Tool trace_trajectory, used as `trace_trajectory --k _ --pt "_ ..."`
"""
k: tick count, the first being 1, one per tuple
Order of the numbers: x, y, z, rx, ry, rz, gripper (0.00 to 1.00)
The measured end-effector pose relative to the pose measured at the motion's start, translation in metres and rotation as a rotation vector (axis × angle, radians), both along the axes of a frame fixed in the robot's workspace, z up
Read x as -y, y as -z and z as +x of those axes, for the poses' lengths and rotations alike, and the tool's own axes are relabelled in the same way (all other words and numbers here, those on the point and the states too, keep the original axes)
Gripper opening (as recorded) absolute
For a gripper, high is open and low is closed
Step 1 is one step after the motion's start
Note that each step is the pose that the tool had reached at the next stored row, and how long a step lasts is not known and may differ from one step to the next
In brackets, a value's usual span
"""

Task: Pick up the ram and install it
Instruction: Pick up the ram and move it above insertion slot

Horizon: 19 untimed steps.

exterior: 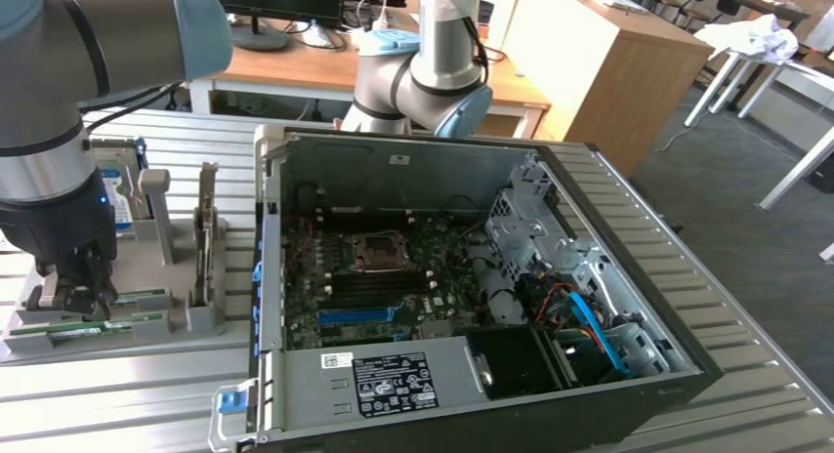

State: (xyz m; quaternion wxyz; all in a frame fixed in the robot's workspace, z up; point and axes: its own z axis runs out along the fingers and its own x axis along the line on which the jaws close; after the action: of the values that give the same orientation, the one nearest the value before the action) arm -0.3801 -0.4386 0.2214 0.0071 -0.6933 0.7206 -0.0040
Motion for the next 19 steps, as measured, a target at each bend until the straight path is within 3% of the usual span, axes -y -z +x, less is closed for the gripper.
trace_trajectory --k 19 --pt "0.0002 0.0142 0.000 -0.0001 -0.006 0.0000 0.30"
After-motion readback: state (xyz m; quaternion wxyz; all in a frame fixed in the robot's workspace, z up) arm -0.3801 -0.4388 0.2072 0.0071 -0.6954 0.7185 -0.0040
